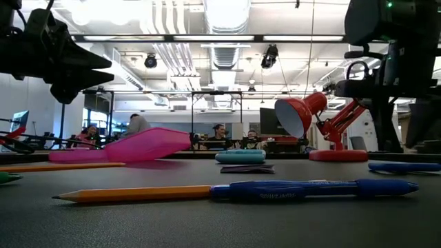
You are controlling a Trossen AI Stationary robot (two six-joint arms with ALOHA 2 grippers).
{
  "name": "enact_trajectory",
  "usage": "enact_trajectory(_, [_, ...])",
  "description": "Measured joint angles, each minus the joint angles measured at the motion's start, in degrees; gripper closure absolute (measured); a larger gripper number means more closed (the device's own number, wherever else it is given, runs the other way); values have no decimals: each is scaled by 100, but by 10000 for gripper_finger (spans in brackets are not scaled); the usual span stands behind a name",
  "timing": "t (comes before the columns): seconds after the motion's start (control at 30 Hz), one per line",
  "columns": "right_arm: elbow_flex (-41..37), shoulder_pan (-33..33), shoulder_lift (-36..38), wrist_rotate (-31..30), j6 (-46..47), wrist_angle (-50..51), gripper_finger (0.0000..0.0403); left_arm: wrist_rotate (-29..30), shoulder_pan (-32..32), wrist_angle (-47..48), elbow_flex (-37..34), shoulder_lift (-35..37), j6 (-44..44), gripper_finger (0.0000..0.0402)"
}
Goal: Pack school essentials
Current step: Put the blue scissors into the pink supply box
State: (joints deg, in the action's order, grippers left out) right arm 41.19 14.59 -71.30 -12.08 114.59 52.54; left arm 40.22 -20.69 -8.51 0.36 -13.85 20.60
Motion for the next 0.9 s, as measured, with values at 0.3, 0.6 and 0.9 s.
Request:
enact_trajectory(0.3, [-2, 0, -249, -106, 596, -332, 214, -14, -2, 0, 0, 3, 0, 233])
enact_trajectory(0.6, [2, -19, -721, -104, 1377, -303, 139, 1, -2, 0, 0, 0, 0, 233])
enact_trajectory(0.9, [128, -161, -1342, -41, 1512, -437, 159, 11, -2, -2, 0, 0, 0, 233])
